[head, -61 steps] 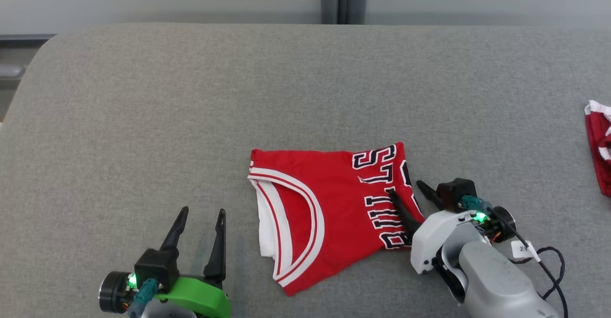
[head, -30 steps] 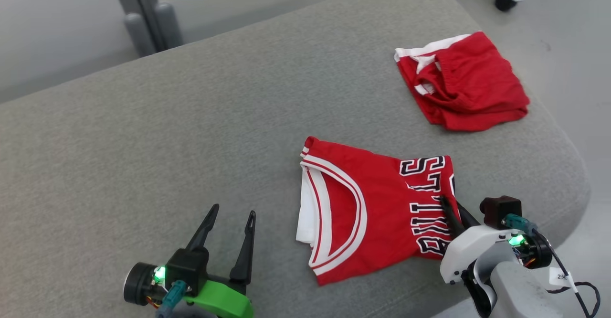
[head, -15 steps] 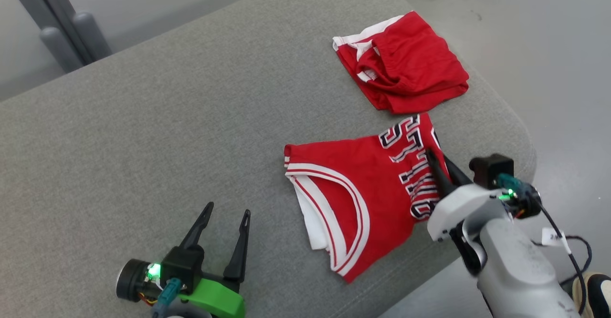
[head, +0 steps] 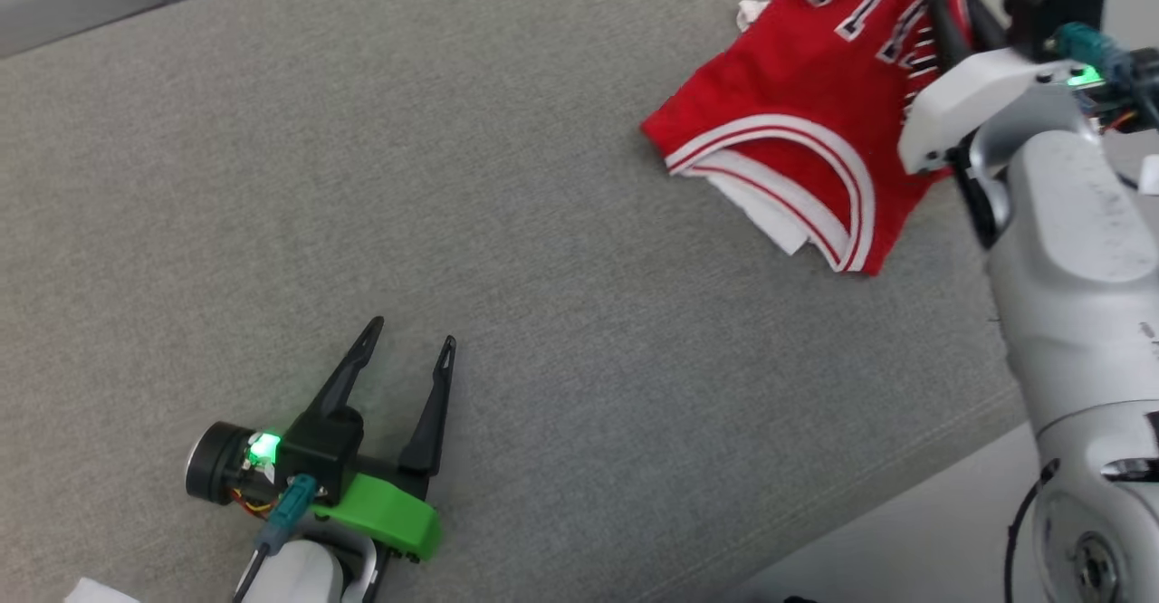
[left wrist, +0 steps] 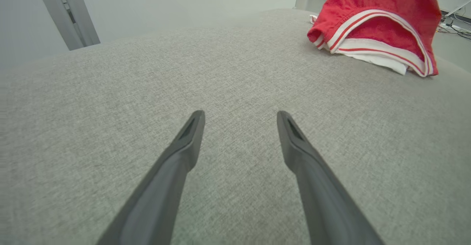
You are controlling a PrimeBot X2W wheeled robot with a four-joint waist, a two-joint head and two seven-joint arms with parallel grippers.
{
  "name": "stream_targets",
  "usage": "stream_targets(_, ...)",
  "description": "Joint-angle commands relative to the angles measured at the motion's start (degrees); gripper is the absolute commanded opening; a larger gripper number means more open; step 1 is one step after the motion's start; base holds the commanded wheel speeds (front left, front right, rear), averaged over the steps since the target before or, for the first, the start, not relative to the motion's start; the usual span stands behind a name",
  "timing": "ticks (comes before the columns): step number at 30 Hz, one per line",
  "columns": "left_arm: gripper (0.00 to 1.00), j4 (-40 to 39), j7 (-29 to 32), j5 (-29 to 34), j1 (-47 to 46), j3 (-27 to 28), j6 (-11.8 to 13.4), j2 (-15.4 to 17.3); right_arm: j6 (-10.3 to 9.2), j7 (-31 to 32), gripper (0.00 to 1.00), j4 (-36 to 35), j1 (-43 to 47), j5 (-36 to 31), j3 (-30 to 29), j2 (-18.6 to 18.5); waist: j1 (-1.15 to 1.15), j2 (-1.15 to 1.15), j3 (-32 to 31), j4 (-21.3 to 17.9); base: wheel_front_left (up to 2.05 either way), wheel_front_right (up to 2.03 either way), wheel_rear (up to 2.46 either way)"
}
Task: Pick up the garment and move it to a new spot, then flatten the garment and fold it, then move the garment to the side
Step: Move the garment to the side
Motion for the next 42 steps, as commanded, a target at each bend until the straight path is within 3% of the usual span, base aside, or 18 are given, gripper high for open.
stream_targets(1, 1.0, -0.2, 0.0, -0.6, -1.4, -0.1, 0.0, 0.6, -0.12, 1.0, 0.0, -0.3, -0.5, -4.1, -3.9, -2.1, 0.0, 0.0, 3.7, 3.8, 0.0, 0.0, 0.0)
stream_targets(7, 1.0, -0.1, 0.0, -1.0, -2.7, 0.1, 0.0, 1.1, -0.11, 4.7, 0.0, -5.9, 1.0, -20.3, -21.4, -4.7, 0.0, 0.0, 5.4, 5.8, 0.0, 0.0, 0.0)
stream_targets(8, 1.0, 0.0, 0.0, -0.9, -2.8, 0.2, 0.0, 1.0, -0.12, 4.7, 0.77, -6.8, 1.4, -22.7, -23.4, -4.6, 0.0, 0.0, 5.6, 6.1, 0.0, 0.0, 0.0)
stream_targets(9, 1.0, -0.2, 0.0, -0.8, -2.9, 0.4, 0.0, 1.1, -0.12, 4.9, 1.0, -7.4, 1.6, -24.1, -25.2, -4.4, 0.0, 0.0, 5.7, 6.2, 0.0, 0.0, 0.0)
stream_targets(14, 1.0, -0.1, 0.0, -0.7, -2.6, 1.7, 0.1, 0.5, -0.12, 1.8, 1.0, -8.7, 1.2, -27.2, -32.2, -1.6, 0.0, 0.0, 5.4, 6.4, 0.0, 0.0, 0.0)
stream_targets(19, 1.0, 0.2, 0.0, -0.4, -2.4, 2.7, 0.1, -0.1, -0.11, -1.8, 1.0, -7.7, -0.7, -25.8, -30.9, 0.3, 0.0, 0.0, 3.5, 6.7, 0.0, 0.0, 0.0)
stream_targets(23, 1.0, 0.6, 0.0, 0.0, -1.7, 4.0, 0.1, -0.9, -0.12, -2.1, 1.0, -12.3, -0.9, -18.2, -23.0, 0.9, 0.0, 0.0, 1.3, 7.3, 0.0, 0.0, 0.0)
stream_targets(28, 1.0, 1.3, 0.0, 0.2, -1.3, 6.8, 0.1, -2.0, -0.11, -2.1, 1.0, -21.7, 4.7, 0.1, -7.6, 1.0, 0.0, 0.0, -1.4, 8.8, 0.0, 0.0, 0.0)
stream_targets(31, 1.0, 2.0, 0.0, 0.5, -0.8, 8.9, 0.1, -2.8, -0.11, -2.1, 1.0, -26.9, 8.9, 6.9, -1.2, 1.1, 0.0, 0.0, -3.1, 10.0, 0.0, 0.0, 0.0)
stream_targets(35, 1.0, 2.7, 0.0, 0.8, -0.4, 11.6, 0.1, -3.8, -0.11, -2.1, 1.0, -30.4, 15.2, 12.5, 3.7, 1.0, 0.0, 0.0, -5.2, 12.2, 0.0, 0.0, 0.0)
stream_targets(42, 1.0, 3.0, 0.0, 2.2, 0.9, 15.6, 0.2, -5.2, -0.11, -2.1, 1.0, -29.6, 26.3, 19.1, 5.0, 1.0, 0.0, 0.0, -8.3, 16.3, 0.0, 0.0, 0.0)
